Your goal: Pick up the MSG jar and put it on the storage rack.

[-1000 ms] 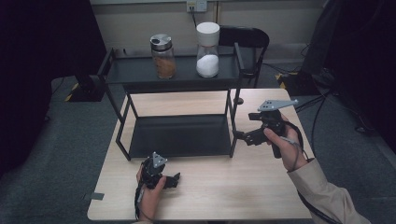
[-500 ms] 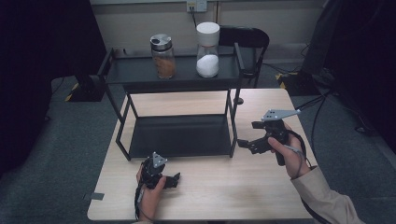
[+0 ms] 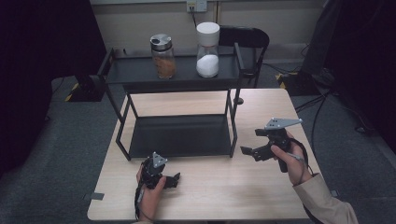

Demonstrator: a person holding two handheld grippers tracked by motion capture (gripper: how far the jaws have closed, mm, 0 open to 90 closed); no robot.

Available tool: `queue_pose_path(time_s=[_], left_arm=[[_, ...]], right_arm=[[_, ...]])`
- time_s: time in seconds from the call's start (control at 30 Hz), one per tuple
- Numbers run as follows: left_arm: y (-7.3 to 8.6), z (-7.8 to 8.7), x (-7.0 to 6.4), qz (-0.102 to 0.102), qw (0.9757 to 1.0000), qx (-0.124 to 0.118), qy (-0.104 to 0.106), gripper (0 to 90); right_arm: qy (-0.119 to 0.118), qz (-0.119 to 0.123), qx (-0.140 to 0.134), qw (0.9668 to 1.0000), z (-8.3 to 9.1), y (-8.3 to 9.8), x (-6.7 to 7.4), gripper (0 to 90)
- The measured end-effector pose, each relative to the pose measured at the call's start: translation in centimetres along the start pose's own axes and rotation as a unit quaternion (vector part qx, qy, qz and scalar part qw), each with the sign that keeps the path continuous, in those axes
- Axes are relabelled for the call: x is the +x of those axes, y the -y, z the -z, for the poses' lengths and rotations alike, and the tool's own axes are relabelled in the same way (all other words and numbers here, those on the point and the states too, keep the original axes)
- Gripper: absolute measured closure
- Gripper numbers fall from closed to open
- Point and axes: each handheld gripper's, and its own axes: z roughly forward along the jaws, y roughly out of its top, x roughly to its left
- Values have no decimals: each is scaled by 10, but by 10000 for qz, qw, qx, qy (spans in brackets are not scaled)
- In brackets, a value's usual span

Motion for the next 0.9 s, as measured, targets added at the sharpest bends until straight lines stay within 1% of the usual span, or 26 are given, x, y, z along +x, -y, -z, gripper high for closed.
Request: queue_pose_path(time_s=[0.23,0.43,0.53,0.6,0.67,0.77,0.9], left_arm=[[0,0,0,2,10000,0,0,0],[0,0,0,3,10000,0,-3,0],[0,0,0,3,10000,1,-3,0],[0,0,0,3,10000,1,-3,0],[0,0,0,4,10000,1,-4,0],[0,0,0,4,10000,1,-5,0],[0,0,0,5,10000,1,-8,0]], right_arm=[[25,-94,-39,9999,0,25,-5,2],[77,-178,27,9998,-3,44,-9,2],[121,-168,66,9998,-6,53,-10,2],[109,-194,63,9997,-8,61,-11,3],[150,-199,119,9996,-10,65,-11,2],[139,-234,138,9995,-11,73,-13,4],[228,-237,234,9992,-12,81,-12,4]])
